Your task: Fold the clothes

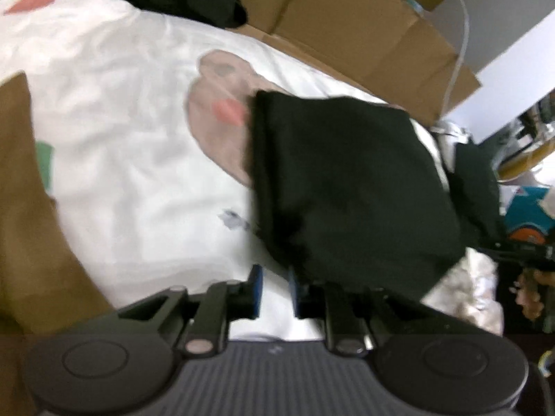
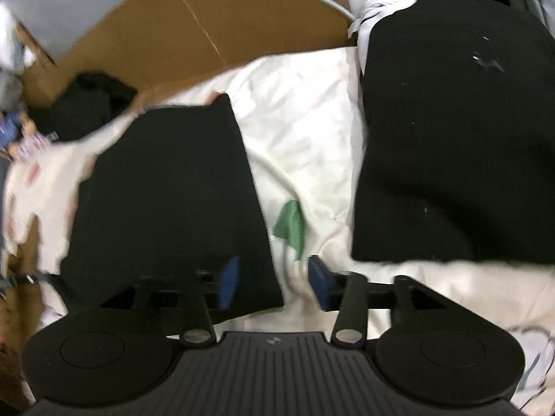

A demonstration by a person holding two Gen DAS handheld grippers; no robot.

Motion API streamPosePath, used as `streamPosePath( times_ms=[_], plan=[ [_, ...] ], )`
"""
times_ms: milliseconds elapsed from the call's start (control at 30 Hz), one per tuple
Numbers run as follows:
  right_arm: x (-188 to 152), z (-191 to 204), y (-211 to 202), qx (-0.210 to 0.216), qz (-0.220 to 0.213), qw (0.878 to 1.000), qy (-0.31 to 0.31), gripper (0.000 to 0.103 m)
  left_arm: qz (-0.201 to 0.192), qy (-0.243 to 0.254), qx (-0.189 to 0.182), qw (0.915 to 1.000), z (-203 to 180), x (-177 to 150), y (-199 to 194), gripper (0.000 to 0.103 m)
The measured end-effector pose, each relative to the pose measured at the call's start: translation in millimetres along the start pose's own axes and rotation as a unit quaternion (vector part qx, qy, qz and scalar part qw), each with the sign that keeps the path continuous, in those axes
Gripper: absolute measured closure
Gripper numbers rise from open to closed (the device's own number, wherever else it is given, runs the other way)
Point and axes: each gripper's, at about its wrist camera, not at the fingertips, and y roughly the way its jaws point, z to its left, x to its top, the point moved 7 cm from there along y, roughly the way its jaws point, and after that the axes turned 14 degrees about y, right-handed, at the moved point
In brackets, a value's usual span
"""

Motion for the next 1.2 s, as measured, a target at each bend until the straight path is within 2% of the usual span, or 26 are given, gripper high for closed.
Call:
streamPosePath(
  times_ms=[167, 300, 367, 533, 600, 733, 833, 900, 933, 1000, 1067, 1133, 1167, 1200],
  plan=[
    [-14.5, -4.4, -10.3, 0.029, 0.002, 0.999, 0.038, 0.043, 0.011, 0.004, -0.029, 0.9995, -36.9, -16.5, 13.7, 0.062],
    [-24.8, -13.0, -7.4, 0.05, 0.006, 0.996, 0.079, 0.041, 0.03, 0.012, -0.041, 0.9986, -54.6, -27.4, 28.9, 0.058],
    [-28.8, -17.0, -3.8, 0.057, 0.008, 0.994, 0.096, 0.037, 0.038, 0.008, -0.044, 0.9983, -56.3, -30.6, 39.2, 0.056],
    [-36.2, -24.9, 7.9, 0.065, 0.009, 0.989, 0.129, 0.037, 0.042, -0.003, -0.045, 0.9981, -55.3, -36.1, 50.6, 0.05],
    [-36.8, -26.5, 12.4, 0.072, 0.007, 0.987, 0.141, 0.037, 0.037, -0.019, -0.058, 0.9975, -53.0, -34.6, 50.7, 0.044],
    [-36.0, -28.5, 21.7, 0.083, -0.004, 0.983, 0.163, 0.036, 0.036, -0.023, -0.057, 0.9975, -52.6, -32.4, 52.4, 0.043],
    [-34.2, -28.7, 31.1, 0.104, -0.015, 0.976, 0.192, 0.036, 0.033, -0.022, -0.045, 0.9982, -55.7, -31.1, 53.4, 0.051],
    [-33.6, -27.5, 38.4, 0.116, -0.021, 0.971, 0.208, 0.036, 0.035, -0.027, -0.028, 0.9986, -56.4, -30.7, 55.9, 0.071],
    [-33.7, -26.9, 41.7, 0.118, -0.024, 0.969, 0.214, 0.036, 0.036, -0.03, -0.021, 0.9987, -56.1, -30.3, 56.7, 0.073],
    [-33.4, -25.7, 45.7, 0.121, -0.032, 0.967, 0.221, 0.036, 0.038, -0.036, -0.012, 0.9986, -56.6, -29.8, 58.7, 0.086],
    [-32.7, -23.7, 49.5, 0.125, -0.044, 0.964, 0.231, 0.037, 0.04, -0.03, -0.001, 0.9987, -59.7, -29.8, 59.4, 0.09],
    [-31.3, -21.4, 51.2, 0.129, -0.049, 0.963, 0.232, 0.052, 0.041, -0.021, 0.009, 0.9989, -63.8, -29.5, 57.4, 0.094],
    [-30.1, -20.2, 53.4, 0.127, -0.049, 0.963, 0.232, 0.068, 0.041, -0.019, 0.01, 0.9989, -64.1, -30.1, 55.8, 0.095],
    [-29.1, -20.7, 55.0, 0.127, -0.049, 0.962, 0.236, 0.078, 0.042, -0.017, 0.014, 0.9989, -65.6, -30.2, 53.9, 0.096]
  ],
)
